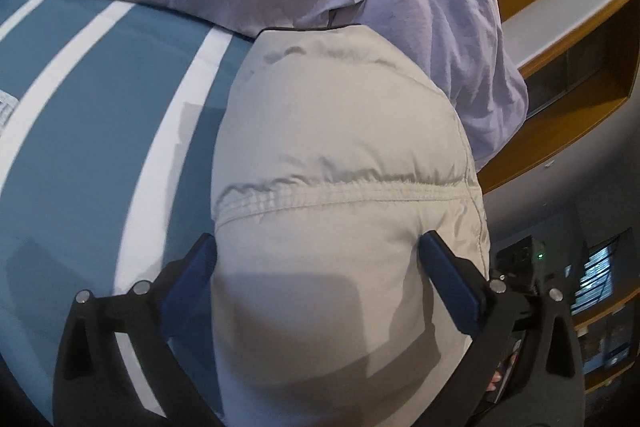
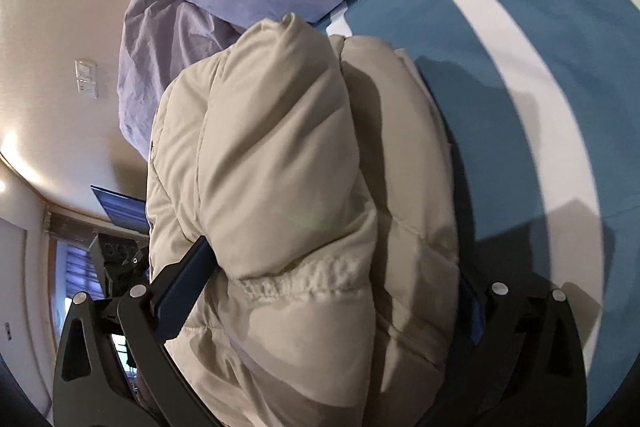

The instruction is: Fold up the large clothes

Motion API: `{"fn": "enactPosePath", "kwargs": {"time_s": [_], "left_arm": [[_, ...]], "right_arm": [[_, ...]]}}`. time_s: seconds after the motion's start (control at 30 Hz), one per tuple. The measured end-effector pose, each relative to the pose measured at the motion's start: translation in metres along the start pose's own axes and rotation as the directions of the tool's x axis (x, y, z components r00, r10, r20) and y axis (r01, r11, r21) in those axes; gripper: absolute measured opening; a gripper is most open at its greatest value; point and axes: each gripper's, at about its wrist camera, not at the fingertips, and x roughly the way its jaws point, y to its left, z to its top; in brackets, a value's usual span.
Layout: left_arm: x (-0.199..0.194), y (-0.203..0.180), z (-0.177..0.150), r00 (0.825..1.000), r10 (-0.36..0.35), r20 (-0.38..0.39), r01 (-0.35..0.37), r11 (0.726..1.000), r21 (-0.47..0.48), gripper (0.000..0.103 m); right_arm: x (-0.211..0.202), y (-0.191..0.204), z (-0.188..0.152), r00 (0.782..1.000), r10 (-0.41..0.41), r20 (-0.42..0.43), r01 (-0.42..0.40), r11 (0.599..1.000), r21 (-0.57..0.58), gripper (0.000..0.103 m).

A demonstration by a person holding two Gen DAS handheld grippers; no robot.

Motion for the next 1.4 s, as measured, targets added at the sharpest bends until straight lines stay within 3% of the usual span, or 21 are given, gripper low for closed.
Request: {"fn": "enactPosePath", "kwargs": {"time_s": [0.1,0.17,0.33,0.47,0.7,0.83,0.93,1.0,1.03,1.1,1.17,1.33,1.4], "left_arm": [[0.002,0.001,0.001,1.0,-0.013,0.0,0.013,1.0,-0.009,0.1],[0.0,0.002,0.002,1.0,-0.025,0.006,0.025,1.0,-0.018,0.093],[-0.014,0.001,0.011,0.999,-0.032,0.036,0.034,0.999,-0.031,0.074],[-0.032,0.001,0.03,0.996,0.009,0.084,-0.009,1.0,-0.007,0.071],[-0.056,0.024,0.068,0.977,0.124,0.174,-0.124,0.992,-0.012,0.07],[-0.05,0.029,0.078,0.948,0.233,0.216,-0.246,0.969,0.033,0.071],[-0.05,0.024,0.072,0.918,0.298,0.26,-0.325,0.943,0.065,0.078],[-0.054,0.015,0.066,0.885,0.353,0.305,-0.402,0.908,0.117,0.081],[-0.057,0.008,0.063,0.856,0.391,0.338,-0.458,0.877,0.146,0.083],[-0.065,-0.004,0.055,0.82,0.42,0.389,-0.516,0.836,0.185,0.085],[-0.073,-0.019,0.046,0.81,0.406,0.423,-0.528,0.818,0.226,0.089],[-0.074,-0.049,0.028,0.824,0.365,0.433,-0.516,0.8,0.306,0.092],[-0.065,-0.054,0.024,0.833,0.373,0.41,-0.514,0.795,0.322,0.092]], "right_arm": [[0.005,-0.001,0.001,1.0,0.026,0.001,-0.026,1.0,0.005,0.102],[0.007,-0.001,0.002,0.999,0.044,0.012,-0.044,0.999,0.009,0.102],[0.006,0.01,0.004,0.995,0.087,0.037,-0.087,0.996,-0.016,0.081],[0.018,0.032,0.011,0.994,0.105,0.04,-0.104,0.994,-0.04,0.069],[0.061,0.079,0.027,0.994,0.089,0.06,-0.082,0.991,-0.109,0.066],[0.079,0.078,0.029,0.994,0.06,0.086,-0.053,0.995,-0.084,0.072],[0.077,0.077,0.025,0.995,0.021,0.097,-0.014,0.997,-0.076,0.077],[0.068,0.08,0.02,0.994,-0.013,0.11,0.024,0.995,-0.1,0.078],[0.065,0.084,0.019,0.992,-0.03,0.12,0.043,0.993,-0.108,0.079],[0.052,0.091,0.013,0.983,-0.088,0.163,0.109,0.986,-0.13,0.08],[0.042,0.099,0.008,0.966,-0.139,0.216,0.175,0.972,-0.157,0.08],[0.023,0.136,-0.014,0.89,-0.246,0.383,0.362,0.892,-0.269,0.079],[0.024,0.15,-0.023,0.872,-0.256,0.417,0.405,0.856,-0.322,0.069]]}}
